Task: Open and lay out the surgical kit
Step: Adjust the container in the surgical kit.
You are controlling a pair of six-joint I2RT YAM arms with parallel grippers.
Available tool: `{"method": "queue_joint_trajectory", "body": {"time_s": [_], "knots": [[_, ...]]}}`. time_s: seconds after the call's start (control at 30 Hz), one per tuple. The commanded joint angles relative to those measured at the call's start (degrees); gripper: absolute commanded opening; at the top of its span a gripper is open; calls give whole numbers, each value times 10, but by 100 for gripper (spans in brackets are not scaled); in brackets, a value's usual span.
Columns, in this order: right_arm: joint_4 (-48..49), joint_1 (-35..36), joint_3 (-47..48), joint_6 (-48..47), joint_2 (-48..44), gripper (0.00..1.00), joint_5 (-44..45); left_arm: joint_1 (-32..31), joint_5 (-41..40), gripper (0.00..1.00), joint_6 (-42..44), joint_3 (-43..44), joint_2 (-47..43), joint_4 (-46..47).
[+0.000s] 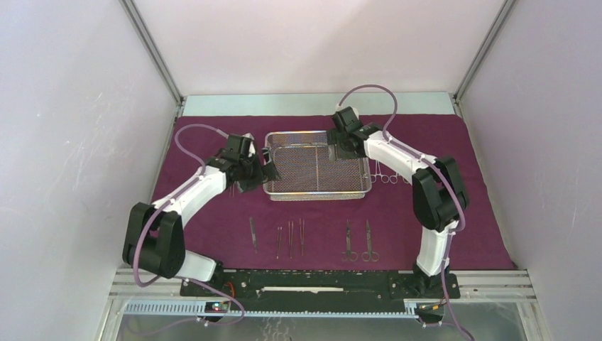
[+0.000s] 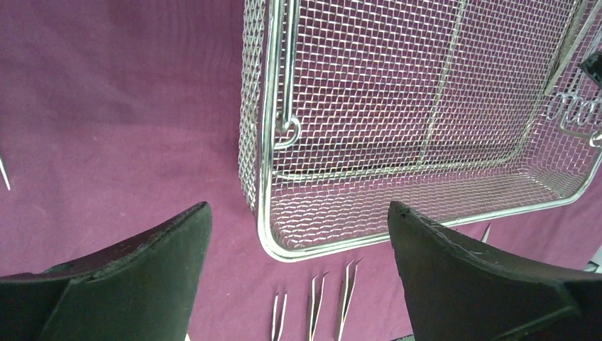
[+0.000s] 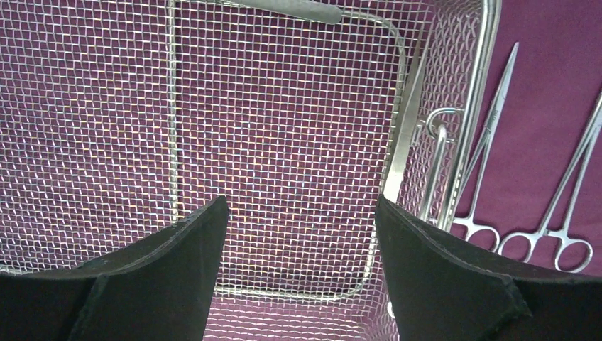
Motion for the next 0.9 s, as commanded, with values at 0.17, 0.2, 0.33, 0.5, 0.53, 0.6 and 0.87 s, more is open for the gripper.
{"method": "queue_joint_trajectory", "body": {"time_s": [0.17, 0.2, 0.33, 0.5, 0.53, 0.6, 0.87], "knots": [[-6, -9, -30, 1, -103, 83, 36, 3, 0, 92, -9, 64, 47, 14], [-6, -13, -36, 0, -112, 83, 38, 3, -2, 91, -8, 65, 54, 13], [-5, -28, -60, -4, -132, 82, 31, 3, -3, 86, -9, 72, 69, 15], [9, -50, -87, -7, -128, 79, 4, 3, -14, 82, -7, 85, 85, 16], [14, -55, -92, -8, -125, 78, -4, 3, -19, 80, -6, 86, 88, 15], [18, -63, -95, -9, -116, 76, -14, 3, -31, 78, -3, 89, 95, 13], [33, -79, -104, -9, -87, 71, -39, 3, -42, 70, -10, 82, 112, 20]]}}
